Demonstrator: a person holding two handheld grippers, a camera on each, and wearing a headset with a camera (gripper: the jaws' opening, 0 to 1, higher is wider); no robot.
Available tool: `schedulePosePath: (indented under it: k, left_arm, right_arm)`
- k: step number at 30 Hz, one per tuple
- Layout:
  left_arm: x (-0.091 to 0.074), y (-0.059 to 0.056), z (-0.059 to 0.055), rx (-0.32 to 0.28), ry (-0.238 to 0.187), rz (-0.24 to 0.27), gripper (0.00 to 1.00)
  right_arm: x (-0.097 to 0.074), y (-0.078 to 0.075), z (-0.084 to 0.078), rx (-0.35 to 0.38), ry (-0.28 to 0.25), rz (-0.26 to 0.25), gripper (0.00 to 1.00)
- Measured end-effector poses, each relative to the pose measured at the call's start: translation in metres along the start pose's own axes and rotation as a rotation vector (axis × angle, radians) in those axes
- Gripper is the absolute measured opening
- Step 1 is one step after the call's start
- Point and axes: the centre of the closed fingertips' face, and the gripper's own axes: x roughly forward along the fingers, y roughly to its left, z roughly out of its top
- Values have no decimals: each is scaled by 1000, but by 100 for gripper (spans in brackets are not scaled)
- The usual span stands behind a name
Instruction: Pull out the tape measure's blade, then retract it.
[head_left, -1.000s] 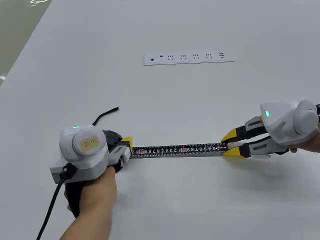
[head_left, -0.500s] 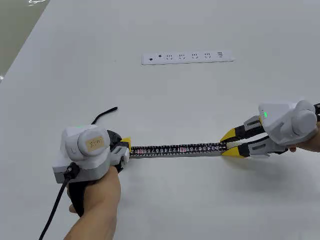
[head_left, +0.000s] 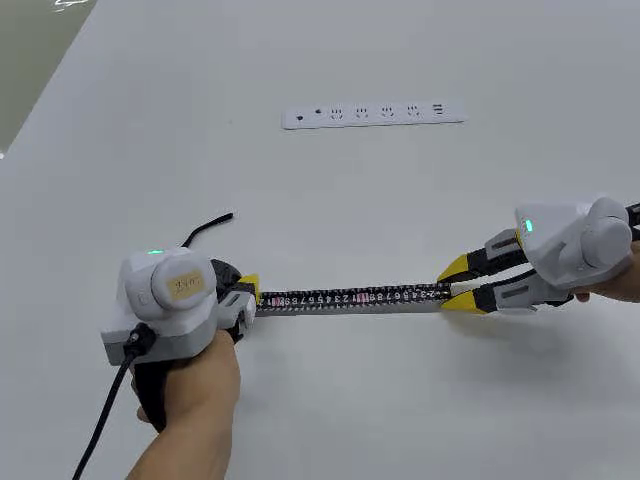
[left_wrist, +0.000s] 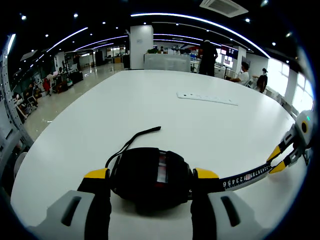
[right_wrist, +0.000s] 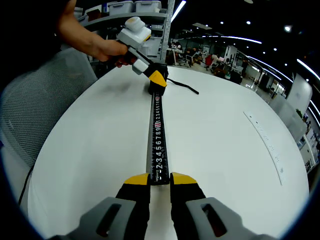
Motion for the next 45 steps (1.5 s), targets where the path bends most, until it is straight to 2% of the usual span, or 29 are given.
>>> schedulePosePath:
  k: [16, 18, 23, 26, 27, 28, 45]
  left_arm:
    - [-3, 0, -1, -32, 11, -19, 60]
    - [2, -2, 1, -29, 14, -23, 60]
    - [3, 3, -1, -35, 15, -24, 60]
    - [5, -1, 2, -33, 15, -28, 60]
    - [-3, -1, 0, -34, 15, -28, 60]
    - [-4, -2, 0, -34, 16, -28, 60]
    - [2, 3, -2, -41, 24, -32, 60]
  right_arm:
    - [1, 0, 3, 3, -10, 4, 14]
    - [1, -1, 3, -3, -9, 6, 14]
    - [2, -2, 4, -8, -13, 6, 14]
    - [2, -2, 5, -8, -15, 7, 14]
    - [2, -2, 6, -8, -15, 8, 14]
    - [1, -1, 7, -7, -16, 8, 14]
    - [0, 1, 10, -10, -17, 20, 14]
